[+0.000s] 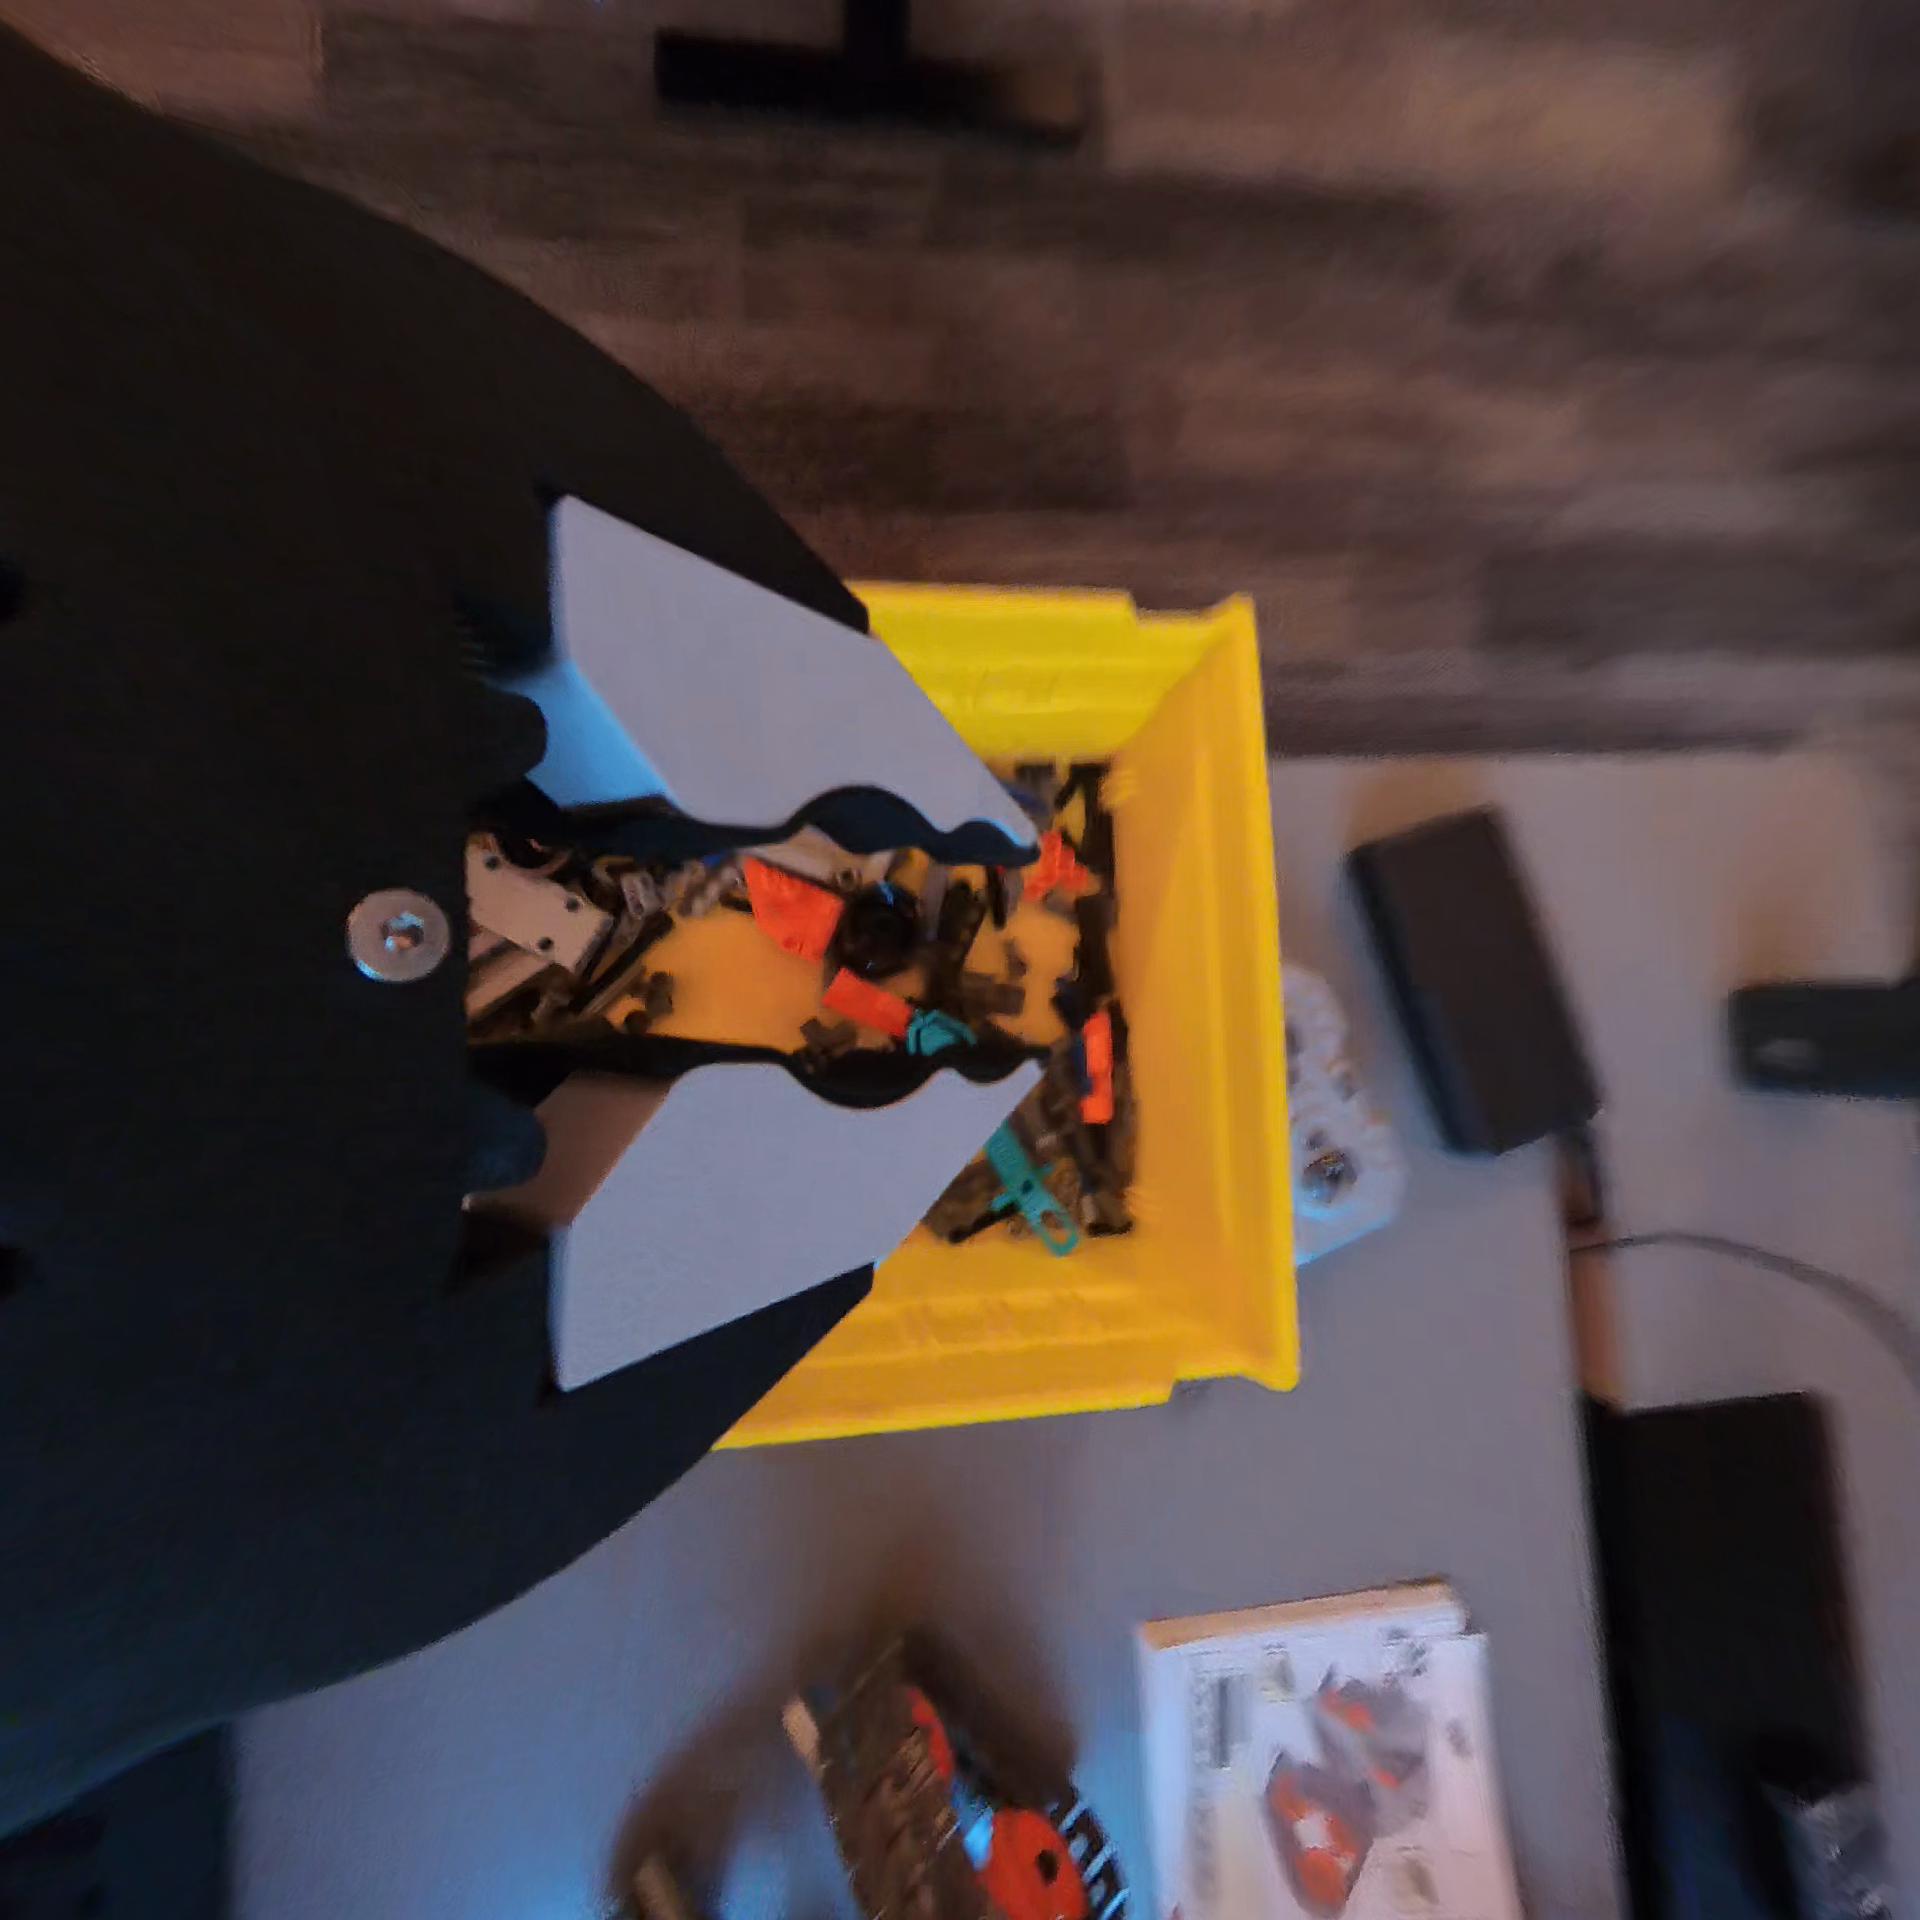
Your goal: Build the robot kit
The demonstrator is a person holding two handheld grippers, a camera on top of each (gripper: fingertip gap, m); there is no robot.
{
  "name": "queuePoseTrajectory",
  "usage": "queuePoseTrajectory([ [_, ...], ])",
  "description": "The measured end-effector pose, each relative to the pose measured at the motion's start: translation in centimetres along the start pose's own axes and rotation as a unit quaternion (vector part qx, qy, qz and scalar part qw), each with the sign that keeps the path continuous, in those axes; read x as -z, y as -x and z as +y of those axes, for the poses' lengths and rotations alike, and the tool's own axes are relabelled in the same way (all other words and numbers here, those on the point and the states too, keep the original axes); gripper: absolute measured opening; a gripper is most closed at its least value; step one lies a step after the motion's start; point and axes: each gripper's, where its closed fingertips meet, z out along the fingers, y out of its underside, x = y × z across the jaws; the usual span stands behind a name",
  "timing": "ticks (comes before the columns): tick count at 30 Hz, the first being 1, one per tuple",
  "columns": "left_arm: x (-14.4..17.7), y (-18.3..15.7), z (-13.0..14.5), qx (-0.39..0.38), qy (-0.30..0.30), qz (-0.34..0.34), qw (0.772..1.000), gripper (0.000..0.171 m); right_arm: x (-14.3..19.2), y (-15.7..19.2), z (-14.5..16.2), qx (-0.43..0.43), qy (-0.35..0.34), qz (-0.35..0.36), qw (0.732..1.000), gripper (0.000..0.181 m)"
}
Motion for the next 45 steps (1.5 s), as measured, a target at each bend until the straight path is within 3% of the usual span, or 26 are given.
queuePoseTrajectory([
  [3, -1.9, -0.6, 1.0, -0.005, 0.032, 0.035, 0.999, 0.024, 0.0, 0.0, 0.1, -0.006, -0.001, -0.006, 1.000, 0.002],
  [7, -3.6, 1.6, 2.9, -0.030, 0.082, -0.008, 0.996, 0.033, 0.0, 0.0, 0.0, -0.013, -0.008, -0.010, 1.000, 0.002],
  [10, -5.2, 2.7, 3.1, -0.053, 0.085, -0.024, 0.995, 0.030, -0.2, 0.2, 0.0, -0.007, -0.008, -0.015, 1.000, 0.002],
  [16, -7.7, 0.0, 3.9, -0.028, 0.096, 0.083, 0.992, 0.023, -0.1, 0.5, 0.0, 0.040, -0.001, -0.004, 0.999, 0.002],
  [19, -8.6, 0.7, 3.4, -0.066, 0.098, 0.079, 0.990, 0.016, 0.0, 1.1, -0.4, 0.058, -0.007, -0.009, 0.998, 0.002],
  [23, -10.6, 1.0, 2.4, -0.126, 0.099, 0.111, 0.981, 0.020, 0.0, 1.4, -0.8, 0.085, -0.007, -0.008, 0.996, 0.002],
  [27, -11.8, 2.1, 2.7, -0.244, 0.103, 0.074, 0.961, 0.018, 0.1, 1.4, -0.5, 0.099, 0.001, -0.004, 0.995, 0.002],
  [30, -12.0, 2.4, 2.8, -0.287, 0.108, 0.060, 0.950, 0.016, 0.2, 1.4, -0.5, 0.097, 0.000, -0.006, 0.995, 0.002],
  [34, -12.8, 3.3, 3.5, -0.266, 0.123, 0.049, 0.955, 0.019, 0.2, 1.3, -0.3, 0.099, 0.001, -0.007, 0.995, 0.002],
  [40, -14.3, 4.4, 4.2, -0.160, 0.117, 0.025, 0.980, 0.009, 0.3, 1.4, -0.3, 0.097, 0.002, -0.012, 0.995, 0.002],
  [45, -14.3, 3.2, 5.2, -0.080, 0.135, 0.092, 0.983, 0.012, 0.3, 1.7, -0.1, 0.110, 0.007, -0.016, 0.994, 0.002],
])
